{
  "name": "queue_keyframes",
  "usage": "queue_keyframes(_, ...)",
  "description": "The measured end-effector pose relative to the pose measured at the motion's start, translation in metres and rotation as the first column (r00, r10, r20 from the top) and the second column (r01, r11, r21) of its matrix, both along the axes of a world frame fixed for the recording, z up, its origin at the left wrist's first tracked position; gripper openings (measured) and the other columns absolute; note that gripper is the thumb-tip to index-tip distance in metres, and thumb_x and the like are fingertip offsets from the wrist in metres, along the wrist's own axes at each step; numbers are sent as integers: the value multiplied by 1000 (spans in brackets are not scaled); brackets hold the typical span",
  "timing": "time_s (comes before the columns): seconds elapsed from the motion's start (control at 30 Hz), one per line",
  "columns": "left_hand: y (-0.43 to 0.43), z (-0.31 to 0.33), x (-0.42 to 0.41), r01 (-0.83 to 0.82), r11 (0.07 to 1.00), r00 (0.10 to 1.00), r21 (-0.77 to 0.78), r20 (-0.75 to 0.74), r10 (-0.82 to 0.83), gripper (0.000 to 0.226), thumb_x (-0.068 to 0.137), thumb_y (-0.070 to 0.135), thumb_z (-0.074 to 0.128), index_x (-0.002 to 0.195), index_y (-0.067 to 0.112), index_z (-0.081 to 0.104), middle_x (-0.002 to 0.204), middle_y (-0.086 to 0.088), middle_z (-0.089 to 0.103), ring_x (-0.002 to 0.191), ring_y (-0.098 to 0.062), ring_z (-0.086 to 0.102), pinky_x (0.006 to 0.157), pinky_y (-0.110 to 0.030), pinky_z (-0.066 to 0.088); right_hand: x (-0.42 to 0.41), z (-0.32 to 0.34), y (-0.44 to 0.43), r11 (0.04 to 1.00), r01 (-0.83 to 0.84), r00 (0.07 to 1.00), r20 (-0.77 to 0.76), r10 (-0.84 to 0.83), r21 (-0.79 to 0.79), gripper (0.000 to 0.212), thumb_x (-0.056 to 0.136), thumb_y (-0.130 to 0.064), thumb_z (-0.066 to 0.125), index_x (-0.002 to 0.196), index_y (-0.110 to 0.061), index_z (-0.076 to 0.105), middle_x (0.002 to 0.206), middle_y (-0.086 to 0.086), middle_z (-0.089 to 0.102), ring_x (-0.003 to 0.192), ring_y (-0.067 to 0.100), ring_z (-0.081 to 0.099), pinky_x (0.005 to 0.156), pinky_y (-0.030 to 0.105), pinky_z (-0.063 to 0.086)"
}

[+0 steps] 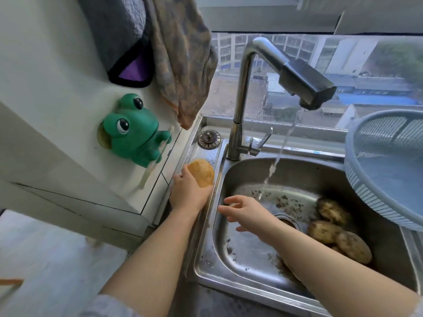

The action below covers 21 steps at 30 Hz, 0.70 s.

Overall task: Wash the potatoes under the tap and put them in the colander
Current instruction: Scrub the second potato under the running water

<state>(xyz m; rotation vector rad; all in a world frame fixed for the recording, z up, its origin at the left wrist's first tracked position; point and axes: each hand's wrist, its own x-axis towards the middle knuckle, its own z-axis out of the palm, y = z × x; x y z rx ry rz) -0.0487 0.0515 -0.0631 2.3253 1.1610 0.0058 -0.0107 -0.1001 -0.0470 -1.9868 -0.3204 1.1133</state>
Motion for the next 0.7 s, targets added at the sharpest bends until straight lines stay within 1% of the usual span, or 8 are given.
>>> queue_keyframes(0.17,-6,-8,24,9,999,1000,42,-24,-8,91,83,44,69,150,13,15,140,-19,34,127,-39,41,93,-46,46,3,-11,-14,999,-26,998,-63,23,-46,43,92,-40,61,130,-19,55,116,-2,64,98,11,65,90,36,55)
queue_keyframes(0.23,-11,-11,27,12,997,1000,82,-26,-10,89,86,40,67,150,10,13,143,-18,28,128,-38,38,97,-46,44,7,-15,-21,998,-19,996,-85,14,-56,41,93,-40,60,128,-21,55,115,-3,64,97,10,65,88,33,54)
queue_keyframes(0.37,-17,-16,30,47,979,995,196,-97,-29,88,89,35,61,152,10,5,150,-17,17,136,-38,27,112,-54,27,20,-26,-42,995,-2,998,-68,-5,-100,35,94,-37,59,124,-20,57,111,-2,66,96,12,66,84,31,53)
queue_keyframes(0.47,-38,-18,25,193,942,978,275,-135,-161,80,91,33,55,154,18,8,154,-18,12,144,-37,15,116,-57,8,35,-44,-66,978,-23,999,36,31,-206,35,93,-34,60,123,-15,59,109,1,66,87,12,65,73,24,50)
queue_keyframes(0.53,-62,-22,15,347,876,936,335,-59,-347,67,90,33,55,150,23,27,151,-15,22,143,-32,20,117,-51,9,46,-60,-88,937,-64,982,146,120,-342,35,93,-30,60,118,-6,63,112,11,68,95,21,65,78,29,50)
queue_keyframes(0.57,-74,-26,10,424,845,896,327,-14,-444,58,90,31,56,144,24,39,147,-10,31,140,-28,28,116,-45,14,50,-67,-99,906,-98,967,175,184,-413,37,92,-28,59,117,-2,63,116,16,67,103,26,63,83,31,49)
queue_keyframes(0.63,-95,-34,1,563,809,821,172,-1,-571,43,93,31,53,136,28,50,137,1,45,127,-20,44,109,-34,27,54,-81,-121,811,-201,919,180,350,-550,40,91,-29,58,124,-7,59,124,11,63,112,26,59,88,30,47)
queue_keyframes(0.7,-109,-43,-4,631,774,766,-57,-114,-633,39,97,34,48,136,30,48,136,5,48,122,-18,51,102,-33,37,54,-96,-137,664,-325,818,152,555,-673,38,91,-29,55,127,-15,54,125,8,60,113,26,56,86,31,46)
